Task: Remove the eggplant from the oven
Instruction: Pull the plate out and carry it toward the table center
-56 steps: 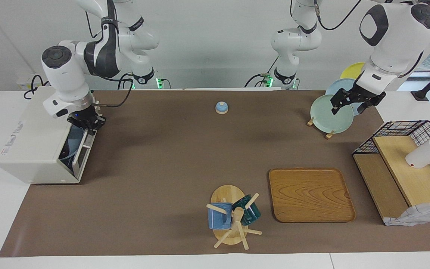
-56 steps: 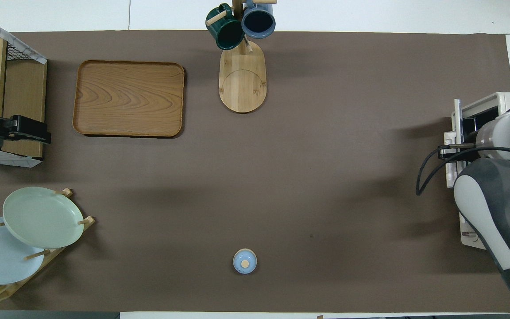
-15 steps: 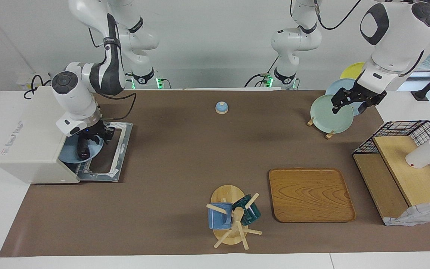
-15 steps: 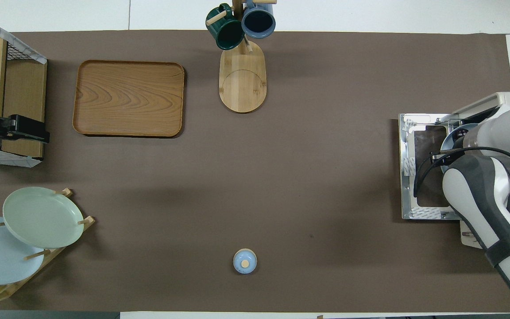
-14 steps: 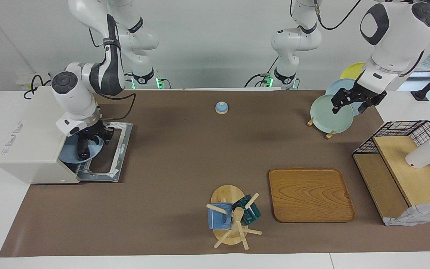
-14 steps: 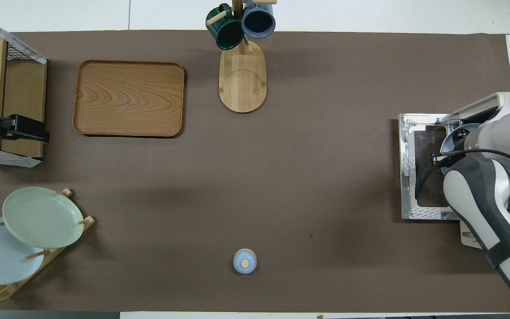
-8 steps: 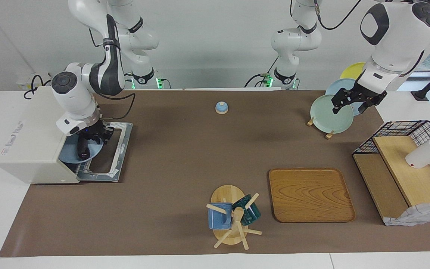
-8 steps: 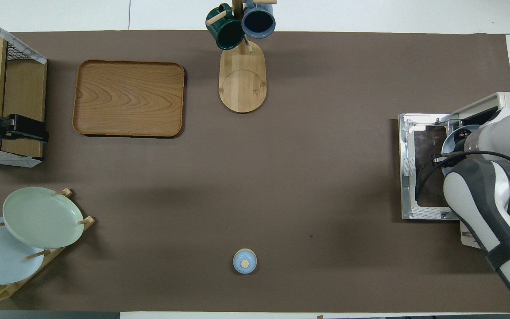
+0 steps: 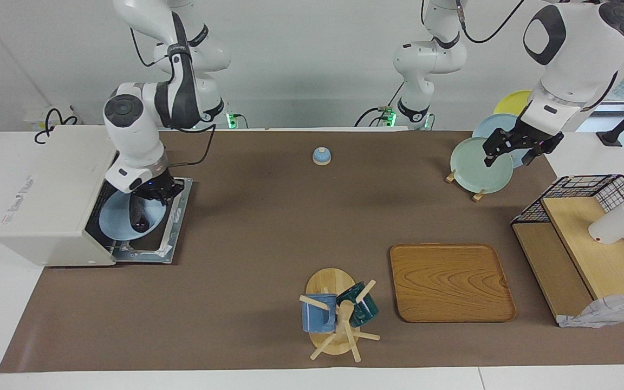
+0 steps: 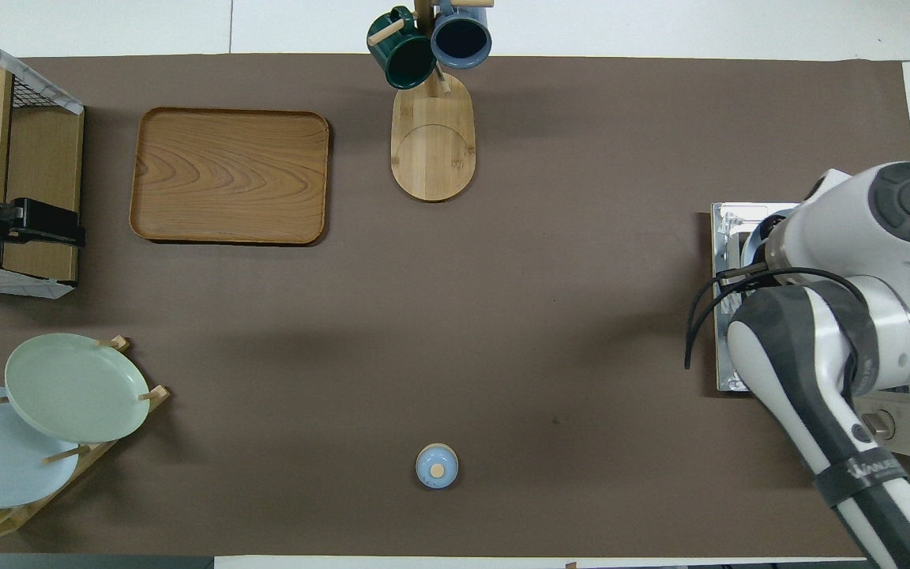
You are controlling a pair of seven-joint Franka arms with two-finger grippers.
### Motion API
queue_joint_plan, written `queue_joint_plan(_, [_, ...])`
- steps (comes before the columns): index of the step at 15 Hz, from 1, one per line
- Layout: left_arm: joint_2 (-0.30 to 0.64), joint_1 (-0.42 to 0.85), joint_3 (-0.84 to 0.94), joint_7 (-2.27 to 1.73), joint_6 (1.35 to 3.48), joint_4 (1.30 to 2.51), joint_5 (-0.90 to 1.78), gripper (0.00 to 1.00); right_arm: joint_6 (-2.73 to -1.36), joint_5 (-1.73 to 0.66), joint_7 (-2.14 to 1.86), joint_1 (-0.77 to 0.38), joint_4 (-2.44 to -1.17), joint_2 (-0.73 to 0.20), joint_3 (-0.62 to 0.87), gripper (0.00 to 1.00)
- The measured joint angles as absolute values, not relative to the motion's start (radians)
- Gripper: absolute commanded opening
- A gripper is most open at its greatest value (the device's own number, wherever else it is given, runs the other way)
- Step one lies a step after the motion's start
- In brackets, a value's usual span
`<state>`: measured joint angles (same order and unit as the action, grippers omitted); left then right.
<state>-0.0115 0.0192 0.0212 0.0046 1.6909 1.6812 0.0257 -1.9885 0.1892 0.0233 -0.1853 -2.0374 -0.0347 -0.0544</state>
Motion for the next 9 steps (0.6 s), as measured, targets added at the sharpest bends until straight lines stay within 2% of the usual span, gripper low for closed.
queue_joint_plan(5, [-0.012,0.019,0.021,0.005,1.698,1.681,0.026,1.00,-1.897,0.222,0.255,-0.437,-1.929,-0.069,-0.048,0.00])
queue_joint_plan(9, [-0.011,0.019,0.021,0.005,1.698,1.685,0.026,1.00,-1.841,0.204,0.518,-0.626,-1.809,-0.163,-0.045,0.00])
